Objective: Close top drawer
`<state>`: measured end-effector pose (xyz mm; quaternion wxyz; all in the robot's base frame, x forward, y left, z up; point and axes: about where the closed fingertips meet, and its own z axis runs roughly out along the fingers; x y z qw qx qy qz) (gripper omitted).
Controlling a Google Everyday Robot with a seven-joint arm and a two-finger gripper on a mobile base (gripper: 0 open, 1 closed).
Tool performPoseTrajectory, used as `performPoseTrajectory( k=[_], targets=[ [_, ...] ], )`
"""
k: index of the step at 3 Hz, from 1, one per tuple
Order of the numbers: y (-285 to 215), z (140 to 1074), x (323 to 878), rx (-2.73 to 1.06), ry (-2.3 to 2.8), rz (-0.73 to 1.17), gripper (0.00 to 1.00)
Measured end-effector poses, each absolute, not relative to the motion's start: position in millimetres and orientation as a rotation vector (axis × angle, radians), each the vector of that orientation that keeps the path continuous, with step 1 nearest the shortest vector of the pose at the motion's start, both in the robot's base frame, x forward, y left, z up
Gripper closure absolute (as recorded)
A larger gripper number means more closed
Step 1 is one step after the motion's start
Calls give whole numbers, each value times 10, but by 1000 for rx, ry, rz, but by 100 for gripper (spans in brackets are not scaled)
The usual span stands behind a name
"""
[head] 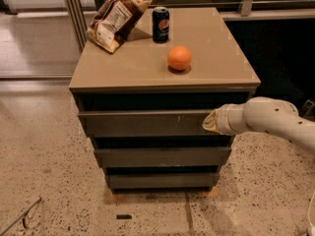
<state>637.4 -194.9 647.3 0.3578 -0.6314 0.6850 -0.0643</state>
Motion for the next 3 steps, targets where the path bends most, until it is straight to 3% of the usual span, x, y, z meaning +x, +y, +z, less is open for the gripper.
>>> performPoseTrajectory(
  k=[3],
  targets=[
    [-1881, 7107, 5825, -1669, 1962, 178, 100]
  ],
)
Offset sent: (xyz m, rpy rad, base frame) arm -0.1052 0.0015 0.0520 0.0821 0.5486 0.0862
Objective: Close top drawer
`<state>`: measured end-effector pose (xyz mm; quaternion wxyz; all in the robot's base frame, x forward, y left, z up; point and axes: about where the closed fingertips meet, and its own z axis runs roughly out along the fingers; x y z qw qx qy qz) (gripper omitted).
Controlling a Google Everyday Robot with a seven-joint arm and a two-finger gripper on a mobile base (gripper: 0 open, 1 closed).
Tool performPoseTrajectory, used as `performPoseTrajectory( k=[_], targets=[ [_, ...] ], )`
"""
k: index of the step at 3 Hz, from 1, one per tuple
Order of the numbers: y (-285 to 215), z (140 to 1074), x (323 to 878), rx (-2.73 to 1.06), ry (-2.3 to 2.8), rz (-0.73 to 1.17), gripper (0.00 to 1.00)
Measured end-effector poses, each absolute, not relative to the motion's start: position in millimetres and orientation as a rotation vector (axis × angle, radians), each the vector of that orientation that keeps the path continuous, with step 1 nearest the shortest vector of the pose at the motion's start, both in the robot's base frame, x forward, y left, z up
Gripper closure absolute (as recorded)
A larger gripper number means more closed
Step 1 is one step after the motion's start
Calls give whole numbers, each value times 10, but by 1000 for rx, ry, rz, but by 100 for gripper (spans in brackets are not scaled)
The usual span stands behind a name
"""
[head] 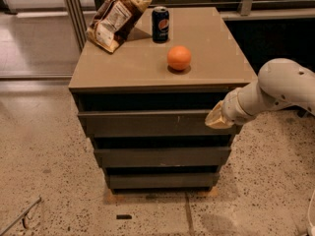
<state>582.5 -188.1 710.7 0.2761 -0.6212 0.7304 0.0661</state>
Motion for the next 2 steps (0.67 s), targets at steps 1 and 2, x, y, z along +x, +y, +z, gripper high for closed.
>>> performPoseTrajectory(
  k=[1, 2],
  targets=[
    [-1799, 7505, 5574, -1688, 2034, 288, 100],
    [-1799, 7455, 5329, -1754, 2070, 370, 83]
  ],
)
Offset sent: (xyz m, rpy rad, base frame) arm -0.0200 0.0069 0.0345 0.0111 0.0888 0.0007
